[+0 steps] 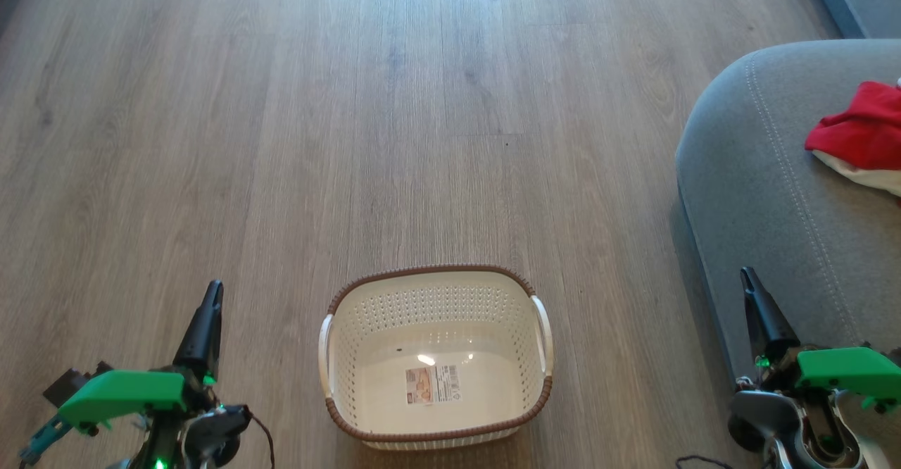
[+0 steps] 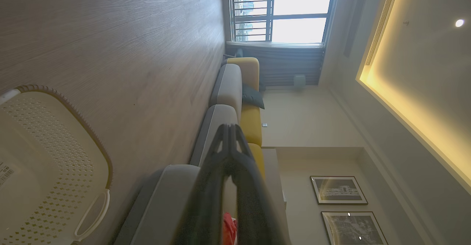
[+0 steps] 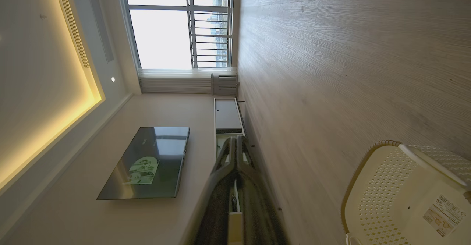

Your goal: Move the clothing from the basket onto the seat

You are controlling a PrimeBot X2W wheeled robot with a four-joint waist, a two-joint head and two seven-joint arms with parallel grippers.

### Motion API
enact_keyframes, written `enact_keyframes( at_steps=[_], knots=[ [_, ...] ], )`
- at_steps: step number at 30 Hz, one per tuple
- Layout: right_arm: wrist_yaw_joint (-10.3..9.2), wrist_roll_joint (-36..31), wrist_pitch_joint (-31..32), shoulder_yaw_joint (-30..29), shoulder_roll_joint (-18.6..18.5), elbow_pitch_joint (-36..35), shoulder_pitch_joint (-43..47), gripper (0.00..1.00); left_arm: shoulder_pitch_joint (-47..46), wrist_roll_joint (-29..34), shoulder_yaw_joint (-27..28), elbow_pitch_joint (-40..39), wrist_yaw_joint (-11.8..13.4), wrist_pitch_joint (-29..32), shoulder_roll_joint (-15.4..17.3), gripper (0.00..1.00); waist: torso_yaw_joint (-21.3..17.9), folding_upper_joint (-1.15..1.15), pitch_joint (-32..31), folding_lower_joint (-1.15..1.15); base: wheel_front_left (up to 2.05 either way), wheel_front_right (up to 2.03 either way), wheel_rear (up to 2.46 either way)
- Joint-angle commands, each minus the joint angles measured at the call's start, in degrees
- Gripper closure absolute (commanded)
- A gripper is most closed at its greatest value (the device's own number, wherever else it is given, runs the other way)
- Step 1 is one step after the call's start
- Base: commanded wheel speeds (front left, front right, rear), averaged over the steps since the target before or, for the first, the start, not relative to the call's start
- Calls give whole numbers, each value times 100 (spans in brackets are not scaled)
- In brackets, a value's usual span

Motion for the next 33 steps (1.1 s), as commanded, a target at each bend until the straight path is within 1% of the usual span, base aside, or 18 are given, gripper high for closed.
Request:
enact_keyframes(
  at_steps=[1,33],
  knots=[
    [3,34,35,97,-20,-223,-322,100,-271,-31,205,-170,-55,43,45,100,0,0,0,0,0,0,0],
    [3,35,33,98,-20,-223,-322,100,-271,-31,204,-170,-55,43,45,100,0,0,0,0,0,0,0]
  ],
)
